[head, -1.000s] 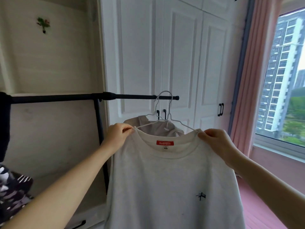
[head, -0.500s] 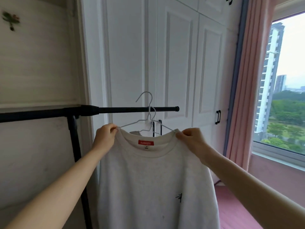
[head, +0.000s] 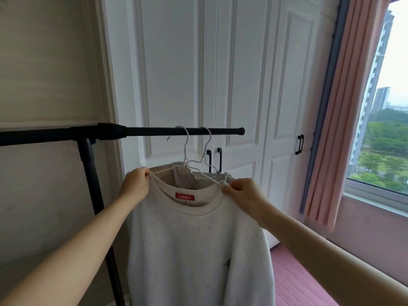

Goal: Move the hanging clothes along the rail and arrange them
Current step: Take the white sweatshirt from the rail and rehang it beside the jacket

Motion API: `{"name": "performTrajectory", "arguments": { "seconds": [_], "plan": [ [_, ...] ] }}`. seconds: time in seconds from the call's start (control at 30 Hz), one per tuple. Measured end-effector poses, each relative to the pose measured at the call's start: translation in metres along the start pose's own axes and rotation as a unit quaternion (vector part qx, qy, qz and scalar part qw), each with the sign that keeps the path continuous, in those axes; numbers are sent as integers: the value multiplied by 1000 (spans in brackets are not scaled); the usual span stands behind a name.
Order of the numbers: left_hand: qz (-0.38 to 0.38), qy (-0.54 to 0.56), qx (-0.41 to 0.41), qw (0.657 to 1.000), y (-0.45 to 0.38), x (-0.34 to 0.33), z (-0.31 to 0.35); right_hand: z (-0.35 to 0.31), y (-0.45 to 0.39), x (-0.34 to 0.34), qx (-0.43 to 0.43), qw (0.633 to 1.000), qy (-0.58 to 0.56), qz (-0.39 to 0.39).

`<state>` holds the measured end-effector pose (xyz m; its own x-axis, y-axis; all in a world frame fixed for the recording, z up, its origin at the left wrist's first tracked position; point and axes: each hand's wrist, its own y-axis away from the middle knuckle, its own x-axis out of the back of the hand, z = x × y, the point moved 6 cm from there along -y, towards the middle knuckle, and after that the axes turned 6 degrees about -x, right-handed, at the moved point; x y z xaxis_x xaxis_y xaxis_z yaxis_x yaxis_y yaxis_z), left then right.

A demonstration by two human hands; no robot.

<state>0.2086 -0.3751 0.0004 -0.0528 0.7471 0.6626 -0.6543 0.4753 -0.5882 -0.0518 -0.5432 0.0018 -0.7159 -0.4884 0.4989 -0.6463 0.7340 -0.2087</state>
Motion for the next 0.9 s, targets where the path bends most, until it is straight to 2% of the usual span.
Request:
{"name": "performTrajectory", "arguments": {
  "seconds": [0.33,0.6,0.73,0.9],
  "plan": [
    [-38,-2,7,999,19,0,15,-4,12,6,47,990,133,-15],
    [-96,19,11,995,54,19,29,-13,43,22,87,981,173,26],
    [-85,40,-3,996,80,40,40,-26,69,21,99,977,188,23],
    [-33,85,-23,996,132,83,55,-32,117,5,99,979,173,-44]
  ]
}}
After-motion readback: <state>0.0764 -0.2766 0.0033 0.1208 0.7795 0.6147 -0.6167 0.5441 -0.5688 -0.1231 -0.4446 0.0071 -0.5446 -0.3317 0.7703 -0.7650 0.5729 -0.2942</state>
